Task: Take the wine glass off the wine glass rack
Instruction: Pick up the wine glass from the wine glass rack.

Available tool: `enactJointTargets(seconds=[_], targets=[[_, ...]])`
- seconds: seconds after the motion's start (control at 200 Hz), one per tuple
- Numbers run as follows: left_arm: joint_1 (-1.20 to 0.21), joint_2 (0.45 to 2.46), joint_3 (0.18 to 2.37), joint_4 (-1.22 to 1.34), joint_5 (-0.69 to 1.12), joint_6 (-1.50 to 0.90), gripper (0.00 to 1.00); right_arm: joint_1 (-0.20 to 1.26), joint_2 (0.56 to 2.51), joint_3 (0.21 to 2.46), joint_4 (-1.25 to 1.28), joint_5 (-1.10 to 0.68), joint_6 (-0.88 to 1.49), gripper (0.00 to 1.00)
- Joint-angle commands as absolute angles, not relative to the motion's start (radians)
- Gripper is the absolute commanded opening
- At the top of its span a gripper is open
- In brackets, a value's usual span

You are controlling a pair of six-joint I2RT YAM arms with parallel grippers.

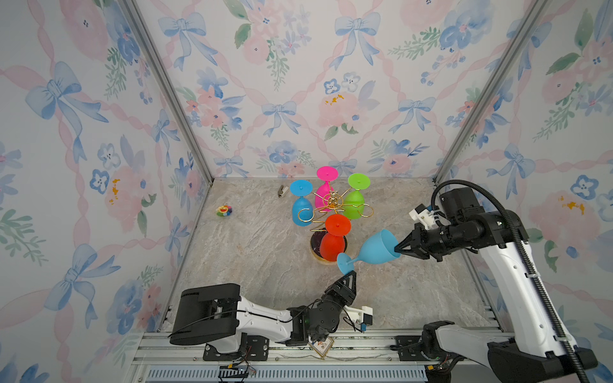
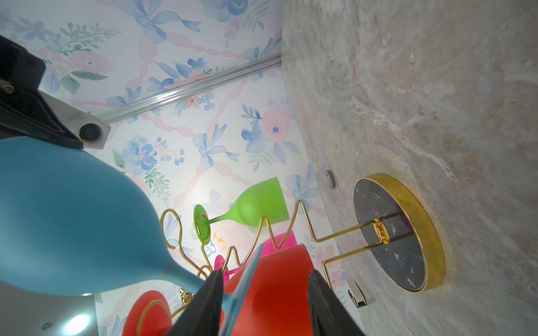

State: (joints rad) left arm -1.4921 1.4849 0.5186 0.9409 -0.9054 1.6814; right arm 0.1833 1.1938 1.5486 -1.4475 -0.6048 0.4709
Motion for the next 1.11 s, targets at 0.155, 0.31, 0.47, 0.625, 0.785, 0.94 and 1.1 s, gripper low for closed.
enactJointTargets(seconds=[0.155, 0.31, 0.47, 0.625, 0.785, 0.94, 1.1], targets=[[-1.497, 1.41, 0.505, 0.956, -0.894, 1.56, 0.54, 0.161, 1.159, 1.54, -1.493, -0.567, 0.435, 0.0], [-1.498, 1.388, 0.512, 0.953, -0.928, 1.489, 0.56, 0.148, 1.136, 1.525, -1.503, -0.516, 0.413, 0.0], [-1.504, 1.34, 0.545, 0.918, -0.98, 1.355, 0.58, 0.113, 1.105, 1.529, -1.517, -0.457, 0.393, 0.0], [-1.506, 1.261, 0.589, 0.81, -0.996, 1.156, 0.6, 0.072, 1.072, 1.522, -1.507, -0.39, 0.375, 0.0], [-1.506, 1.171, 0.653, 0.602, -0.967, 0.851, 0.62, 0.047, 1.073, 1.574, -1.508, -0.269, 0.323, 0.0], [-1.505, 1.083, 0.711, 0.404, -0.943, 0.602, 0.64, 0.043, 1.067, 1.623, -1.522, -0.101, 0.26, 0.0], [-1.505, 1.055, 0.779, 0.206, -0.974, 0.407, 0.73, 0.028, 1.103, 1.665, -1.488, -0.033, 0.208, 0.0]])
